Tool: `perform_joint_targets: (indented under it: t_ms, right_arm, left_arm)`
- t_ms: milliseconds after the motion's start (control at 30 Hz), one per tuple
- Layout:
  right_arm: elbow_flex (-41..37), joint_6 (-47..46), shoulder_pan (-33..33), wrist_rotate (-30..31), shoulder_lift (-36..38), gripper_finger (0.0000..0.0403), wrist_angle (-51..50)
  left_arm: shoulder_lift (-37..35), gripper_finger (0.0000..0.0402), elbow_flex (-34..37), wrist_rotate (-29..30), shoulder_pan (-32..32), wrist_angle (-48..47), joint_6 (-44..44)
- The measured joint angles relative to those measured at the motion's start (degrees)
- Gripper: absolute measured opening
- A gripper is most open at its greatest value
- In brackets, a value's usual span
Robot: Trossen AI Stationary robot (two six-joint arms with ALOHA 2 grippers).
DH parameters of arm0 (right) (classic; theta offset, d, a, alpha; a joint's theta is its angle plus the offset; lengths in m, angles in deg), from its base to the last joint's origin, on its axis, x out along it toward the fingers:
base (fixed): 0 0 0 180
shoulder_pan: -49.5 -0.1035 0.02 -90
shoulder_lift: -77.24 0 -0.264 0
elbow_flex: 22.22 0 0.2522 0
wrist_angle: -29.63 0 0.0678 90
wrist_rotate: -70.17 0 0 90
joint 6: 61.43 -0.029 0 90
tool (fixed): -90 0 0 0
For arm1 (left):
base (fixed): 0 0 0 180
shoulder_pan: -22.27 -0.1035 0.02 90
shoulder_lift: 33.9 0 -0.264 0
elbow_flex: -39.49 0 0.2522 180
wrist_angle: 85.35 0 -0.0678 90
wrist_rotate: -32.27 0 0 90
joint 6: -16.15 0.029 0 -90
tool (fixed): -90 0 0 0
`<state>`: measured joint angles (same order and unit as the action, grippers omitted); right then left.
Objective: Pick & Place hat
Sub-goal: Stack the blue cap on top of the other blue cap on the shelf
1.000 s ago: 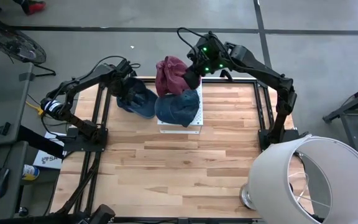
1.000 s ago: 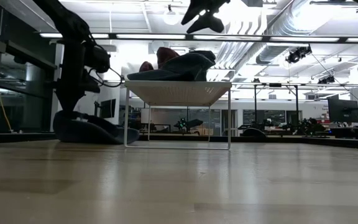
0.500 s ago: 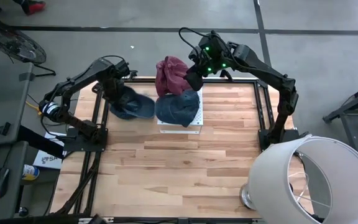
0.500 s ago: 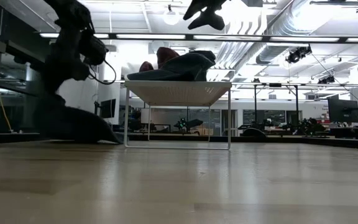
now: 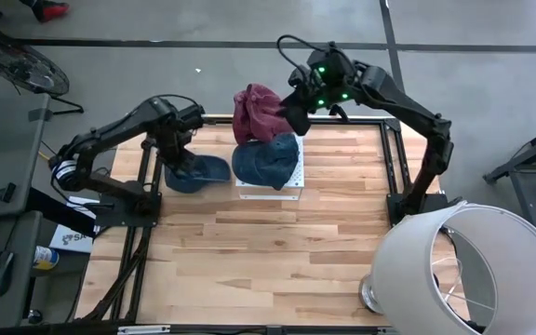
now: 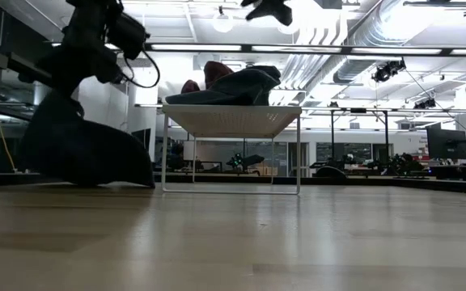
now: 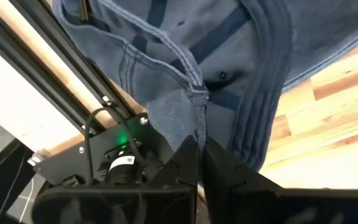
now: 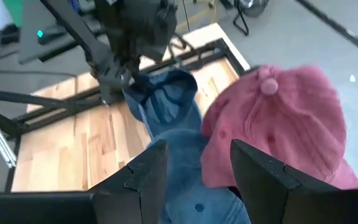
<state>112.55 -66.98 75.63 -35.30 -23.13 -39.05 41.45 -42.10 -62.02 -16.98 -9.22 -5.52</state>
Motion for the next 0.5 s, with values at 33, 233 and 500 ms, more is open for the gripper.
perform_joint_targets:
  t_ms: [33,233,500]
  right_arm:
    - [0.0,-0.2,-0.15,0.01,0.53,0.0169,0.36]
    - [0.0,-0.05,-1.84,0.03,3.09,0.0169,1.34]
    - [0.02,1.77,-6.07,-0.08,4.47,0.0169,0.72]
  left_arm:
    - [-0.47,0.0,0.01,0.28,1.14,0.22,-1.38]
    - [-3.72,0.0,-2.56,1.88,9.36,0.05,-11.0]
    - [-5.46,0.0,-11.96,3.5,21.44,0.09,-24.17]
